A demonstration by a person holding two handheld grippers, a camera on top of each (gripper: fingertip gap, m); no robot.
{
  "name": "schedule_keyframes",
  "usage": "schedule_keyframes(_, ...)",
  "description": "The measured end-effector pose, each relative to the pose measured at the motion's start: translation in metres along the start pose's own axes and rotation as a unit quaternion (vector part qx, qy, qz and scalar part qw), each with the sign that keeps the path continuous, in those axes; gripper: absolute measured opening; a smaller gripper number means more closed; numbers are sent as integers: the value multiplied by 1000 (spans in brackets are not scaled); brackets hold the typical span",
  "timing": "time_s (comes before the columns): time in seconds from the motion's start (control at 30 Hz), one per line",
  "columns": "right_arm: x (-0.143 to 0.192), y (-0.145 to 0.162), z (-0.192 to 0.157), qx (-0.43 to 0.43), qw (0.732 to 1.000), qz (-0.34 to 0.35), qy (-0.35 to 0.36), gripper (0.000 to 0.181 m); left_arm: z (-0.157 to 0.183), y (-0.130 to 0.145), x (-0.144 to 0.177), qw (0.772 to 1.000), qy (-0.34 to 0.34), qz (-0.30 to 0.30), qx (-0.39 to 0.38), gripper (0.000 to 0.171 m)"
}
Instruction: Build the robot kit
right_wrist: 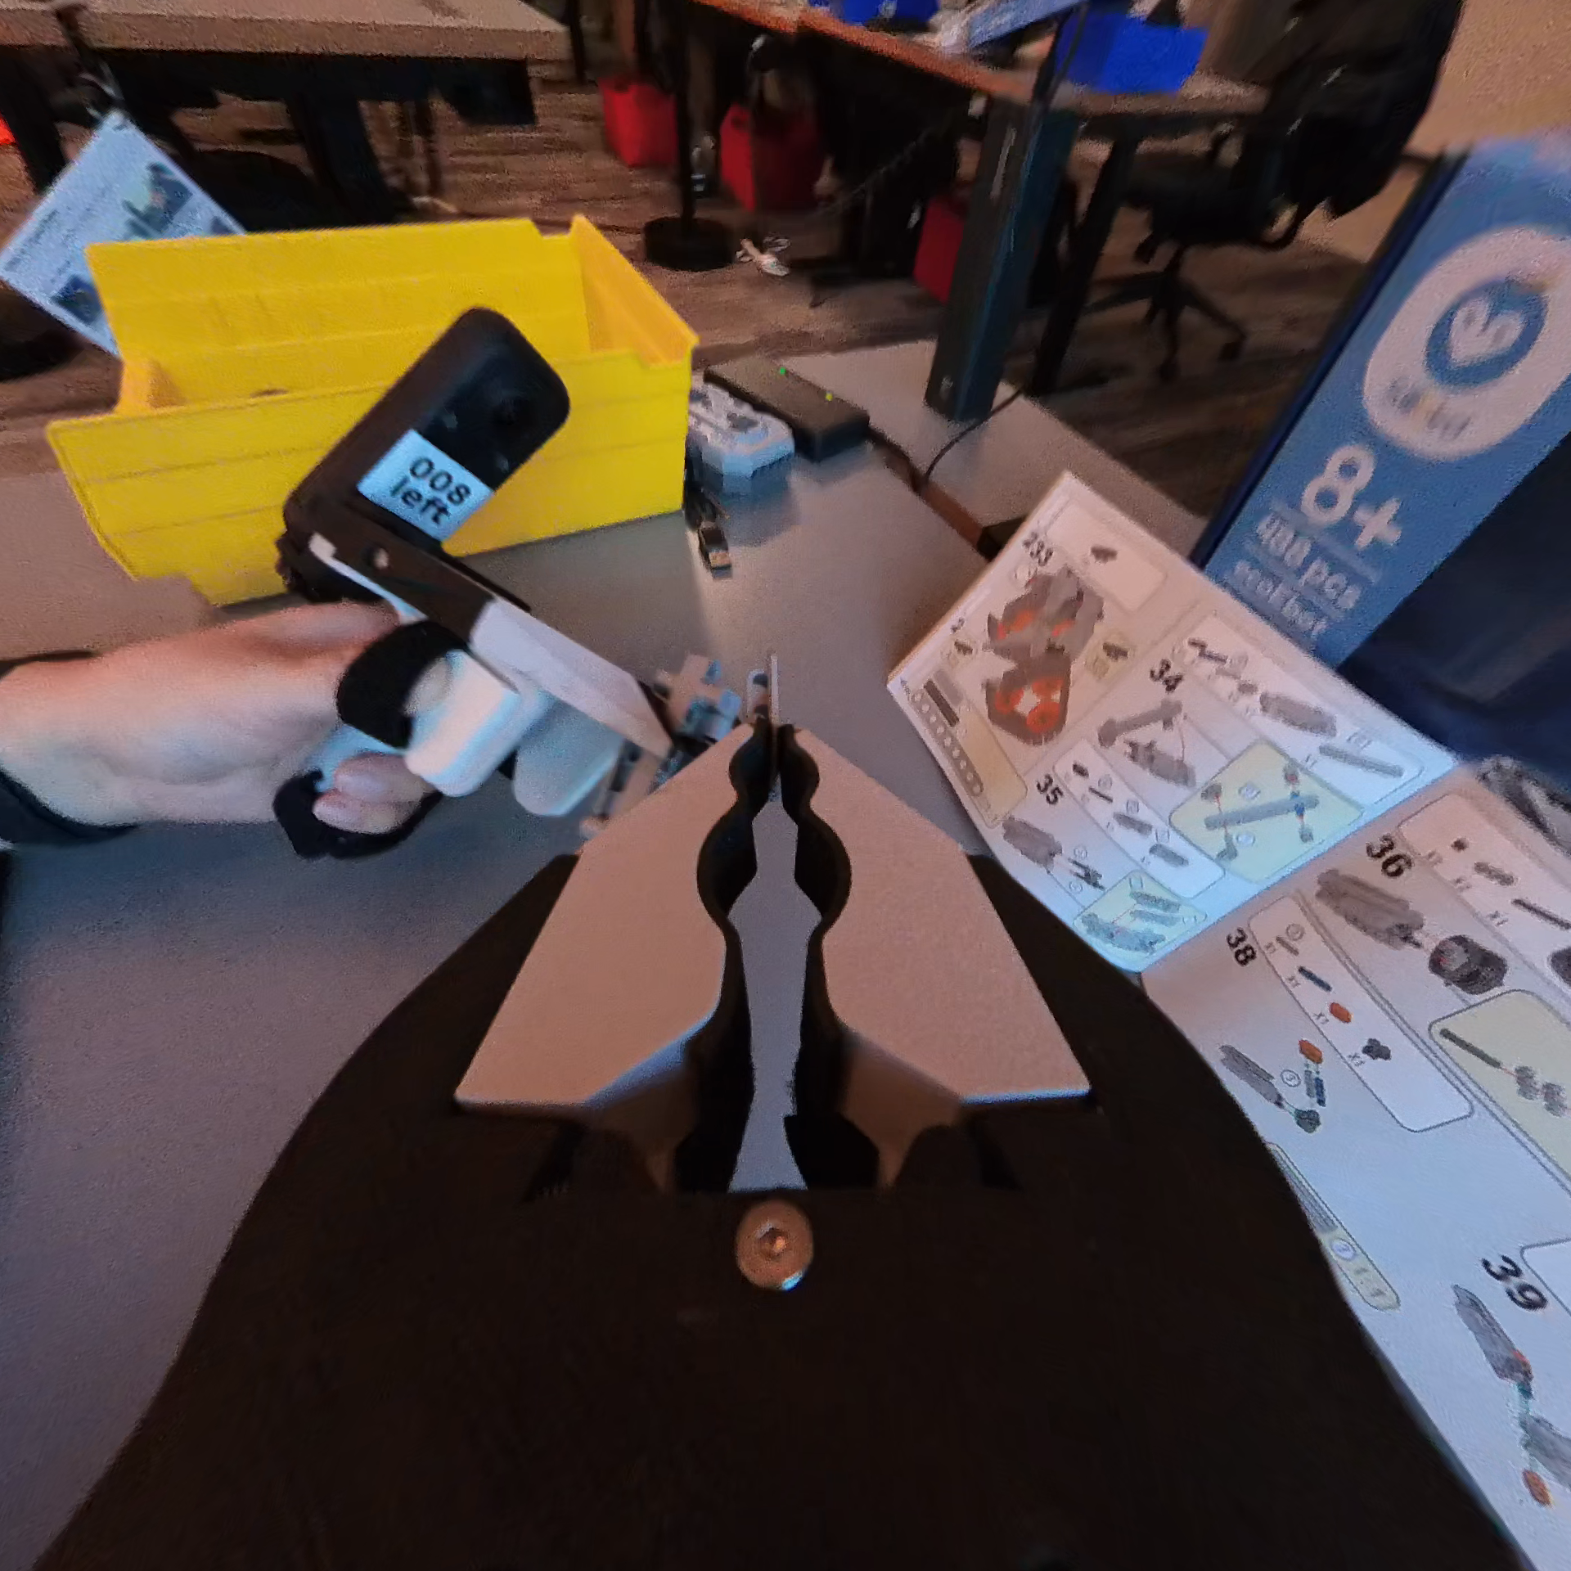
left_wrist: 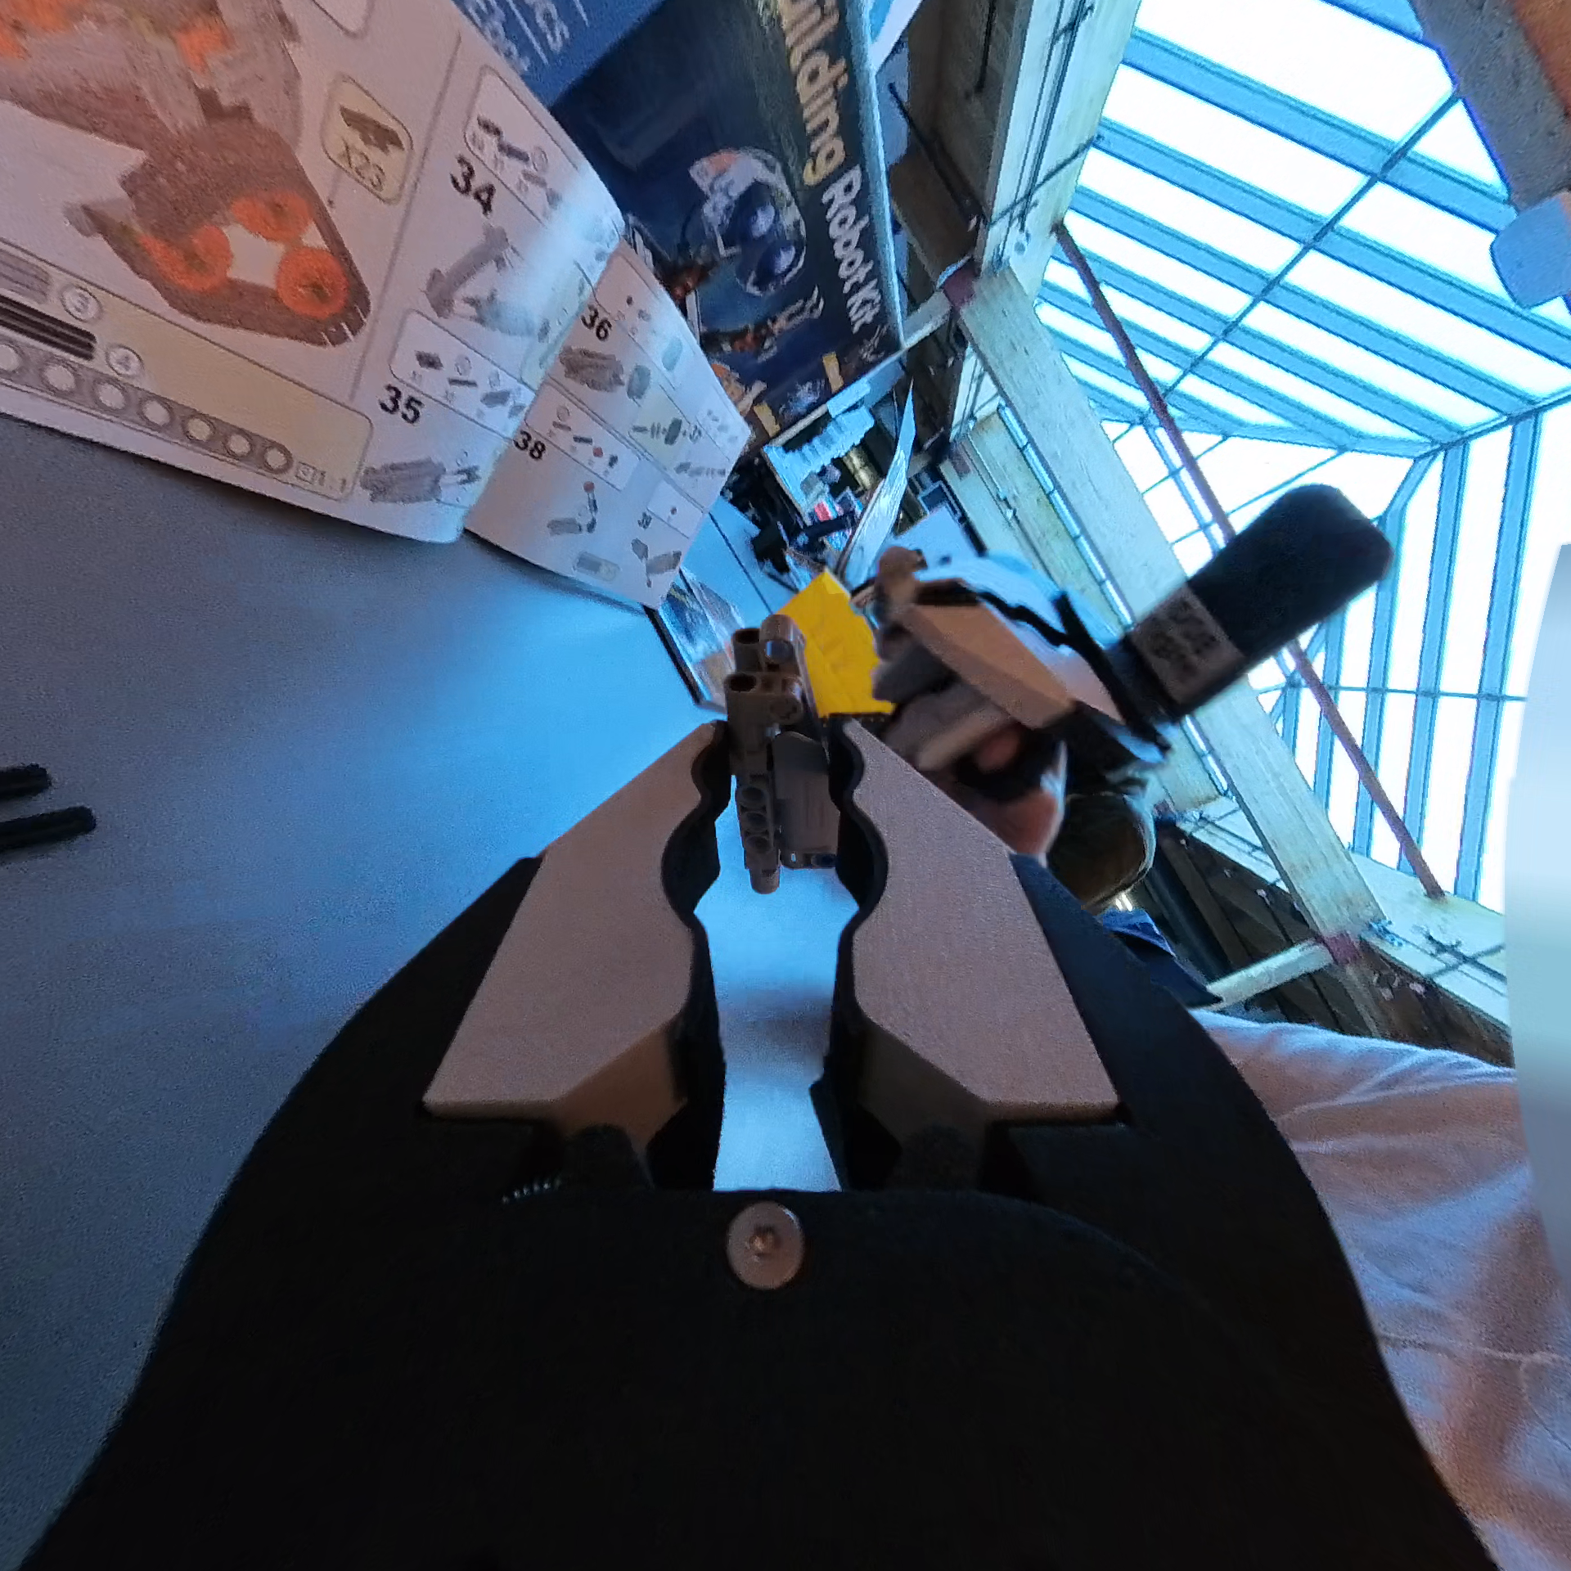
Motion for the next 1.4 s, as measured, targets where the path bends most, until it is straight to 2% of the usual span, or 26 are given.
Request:
schedule_keyframes(0.1,-3,-7,-19,45,998,-18,49,0,5,-4,2,999,19,32,-2,20)
schedule_keyframes(0.23,-9,-8,-34,46,997,-26,60,0,11,-7,5,997,23,60,-34,20)
schedule_keyframes(0.33,-10,-8,-36,70,993,-33,90,0,16,-9,6,995,19,67,-67,20)
schedule_keyframes(0.53,-10,-6,-38,56,992,-20,108,0,23,-7,5,991,7,68,-115,21)
schedule_keyframes(0.77,-6,-11,-41,75,990,17,121,0,25,-7,5,991,19,71,-114,20)
schedule_keyframes(1.4,-11,-8,-44,83,988,-1,131,0,22,-5,4,993,43,87,-60,20)
Point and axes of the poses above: each gripper's, where its closed fingertips meet, x back along the fingers, y out of its underside, z = x × y across the jaws, the point moved 8 cm from there along x, back along the fingers, and after that the axes turned 7 degrees about x, right-handed, at the moved point
